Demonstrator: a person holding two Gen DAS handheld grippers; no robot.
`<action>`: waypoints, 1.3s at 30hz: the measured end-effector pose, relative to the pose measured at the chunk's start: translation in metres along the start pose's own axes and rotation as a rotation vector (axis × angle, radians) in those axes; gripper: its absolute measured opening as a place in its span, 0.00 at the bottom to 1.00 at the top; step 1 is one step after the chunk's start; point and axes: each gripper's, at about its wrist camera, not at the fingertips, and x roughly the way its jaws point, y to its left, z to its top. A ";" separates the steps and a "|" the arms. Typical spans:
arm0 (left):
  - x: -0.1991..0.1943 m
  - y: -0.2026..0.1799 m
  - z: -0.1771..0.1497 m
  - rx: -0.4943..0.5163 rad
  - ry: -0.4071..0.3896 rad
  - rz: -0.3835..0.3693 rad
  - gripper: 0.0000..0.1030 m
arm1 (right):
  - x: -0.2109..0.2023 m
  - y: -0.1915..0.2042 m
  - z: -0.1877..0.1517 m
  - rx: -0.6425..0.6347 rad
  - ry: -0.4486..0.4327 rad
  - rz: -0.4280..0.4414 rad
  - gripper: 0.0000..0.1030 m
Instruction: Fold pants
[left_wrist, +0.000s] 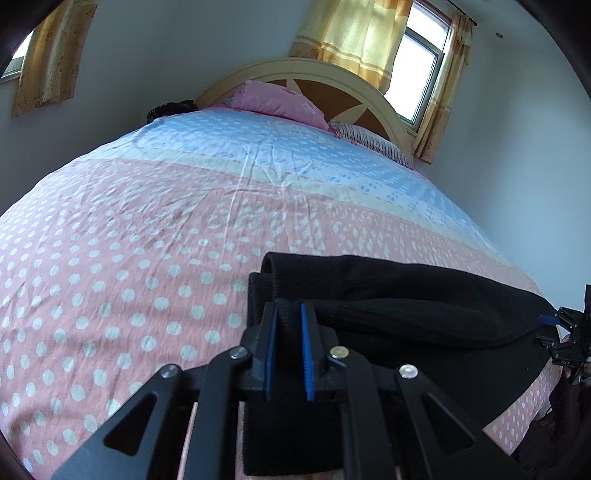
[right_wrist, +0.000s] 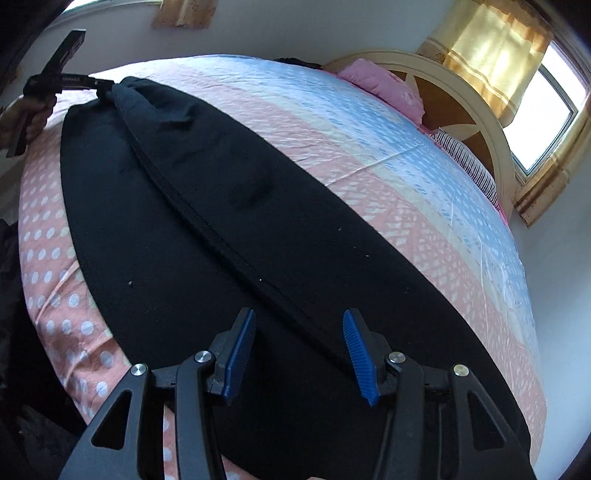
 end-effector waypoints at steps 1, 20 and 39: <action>0.000 0.001 0.000 -0.002 0.002 -0.002 0.13 | 0.005 0.000 0.001 0.001 -0.002 -0.001 0.50; -0.037 -0.006 -0.002 0.275 -0.060 0.019 0.13 | -0.041 0.024 -0.008 -0.019 -0.044 0.111 0.03; -0.047 0.007 -0.036 0.282 -0.036 0.031 0.20 | -0.033 0.042 -0.027 0.030 -0.014 0.180 0.03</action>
